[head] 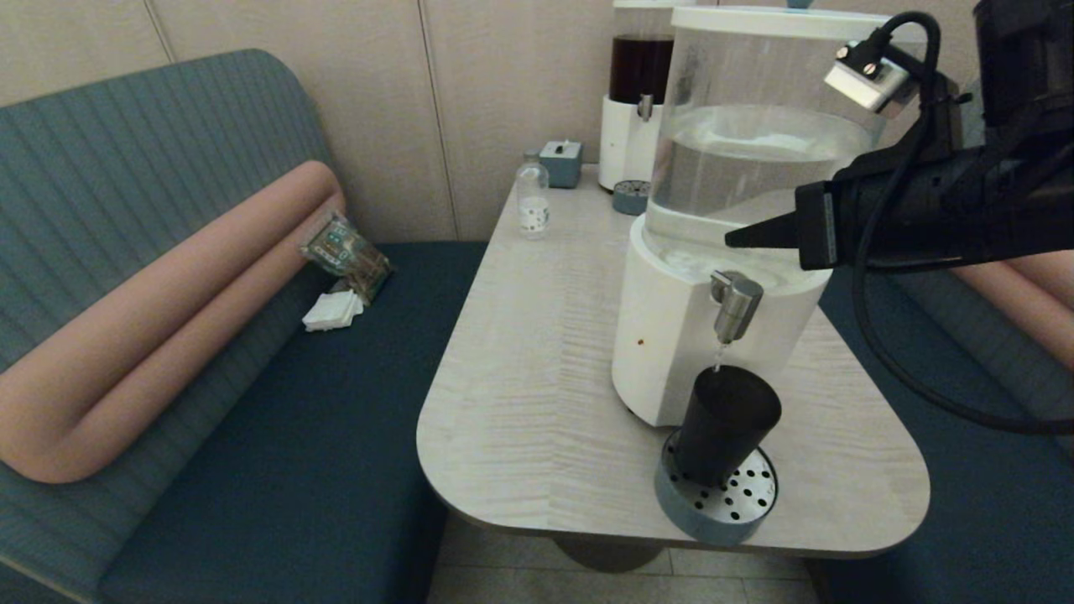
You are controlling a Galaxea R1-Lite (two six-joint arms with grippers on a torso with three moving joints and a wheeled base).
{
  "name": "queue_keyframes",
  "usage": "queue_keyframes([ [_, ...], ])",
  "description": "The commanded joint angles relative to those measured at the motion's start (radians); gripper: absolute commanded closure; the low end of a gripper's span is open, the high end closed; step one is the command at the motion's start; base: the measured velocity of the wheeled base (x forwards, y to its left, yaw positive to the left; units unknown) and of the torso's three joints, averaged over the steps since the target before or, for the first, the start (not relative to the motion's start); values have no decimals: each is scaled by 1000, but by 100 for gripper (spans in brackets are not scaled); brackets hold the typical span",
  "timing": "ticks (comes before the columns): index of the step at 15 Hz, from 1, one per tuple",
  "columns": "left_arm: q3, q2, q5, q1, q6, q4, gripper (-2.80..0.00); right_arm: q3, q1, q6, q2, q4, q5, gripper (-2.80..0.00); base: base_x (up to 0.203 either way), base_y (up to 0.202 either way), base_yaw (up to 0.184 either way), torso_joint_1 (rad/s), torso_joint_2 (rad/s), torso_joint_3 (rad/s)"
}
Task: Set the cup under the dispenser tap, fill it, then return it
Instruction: Turn on the faucet, then turn off the faucet
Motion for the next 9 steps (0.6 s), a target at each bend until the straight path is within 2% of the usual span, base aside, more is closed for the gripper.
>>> queue_keyframes([
  [1, 0, 2, 0, 0, 0, -1, 0, 7, -4, 0, -70, -3, -12, 0, 0, 0, 0, 0, 0, 0],
  [4, 0, 2, 0, 0, 0, 0, 0, 50, -16, -6, -184, 4, -45, 0, 0, 0, 0, 0, 0, 0],
  [7, 0, 2, 0, 0, 0, -1, 0, 179, -41, -29, -345, 6, -113, 0, 0, 0, 0, 0, 0, 0],
  [9, 0, 2, 0, 0, 0, 1, 0, 286, -131, -66, -484, 12, -160, 0, 0, 0, 0, 0, 0, 0],
])
